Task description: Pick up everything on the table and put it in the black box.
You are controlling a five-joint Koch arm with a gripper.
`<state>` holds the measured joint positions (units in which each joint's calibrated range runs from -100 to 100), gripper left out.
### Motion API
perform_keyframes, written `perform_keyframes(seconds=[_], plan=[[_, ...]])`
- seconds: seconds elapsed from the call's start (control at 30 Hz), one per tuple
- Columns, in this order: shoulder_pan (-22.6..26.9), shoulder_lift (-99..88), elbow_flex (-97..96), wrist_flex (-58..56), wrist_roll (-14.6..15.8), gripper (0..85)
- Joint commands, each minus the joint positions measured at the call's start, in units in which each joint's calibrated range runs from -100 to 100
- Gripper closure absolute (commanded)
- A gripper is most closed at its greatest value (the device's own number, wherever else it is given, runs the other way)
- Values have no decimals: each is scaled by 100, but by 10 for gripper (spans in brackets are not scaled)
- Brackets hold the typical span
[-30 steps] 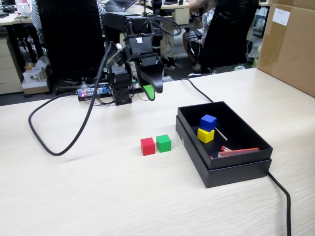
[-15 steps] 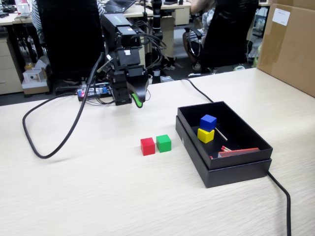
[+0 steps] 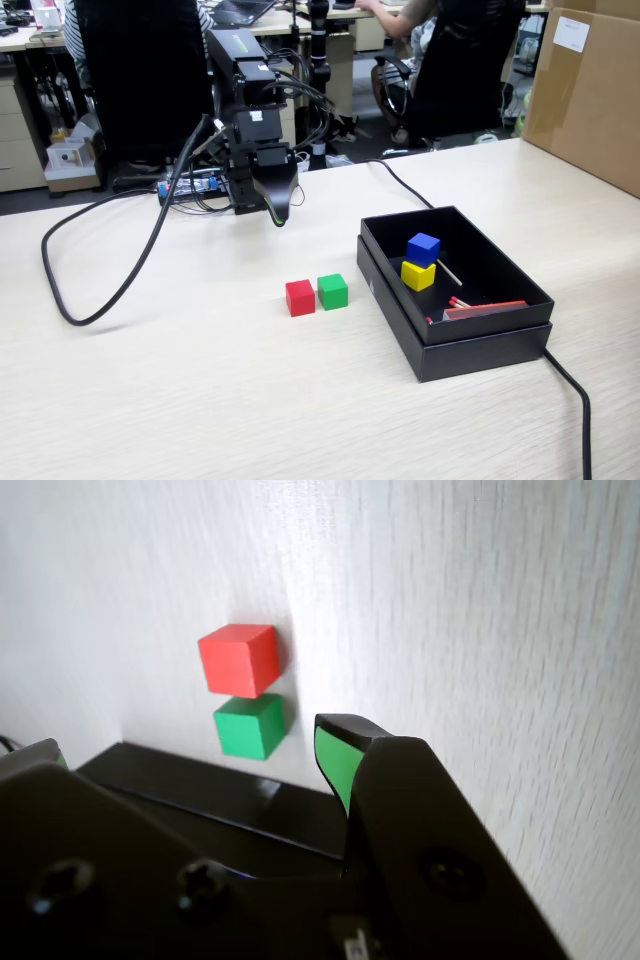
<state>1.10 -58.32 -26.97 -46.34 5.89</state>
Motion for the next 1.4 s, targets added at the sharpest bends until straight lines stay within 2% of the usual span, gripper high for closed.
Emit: perform_keyframes(seconds=[0.0,0.33,0.73,1.37], plan=[[-34,594,884,-562,-10,370],[-103,2820,2625,-1824,-20,378],[-161,4644,3631,-2022,-29,379],[-73,6205,4375,-2014,-313,380]])
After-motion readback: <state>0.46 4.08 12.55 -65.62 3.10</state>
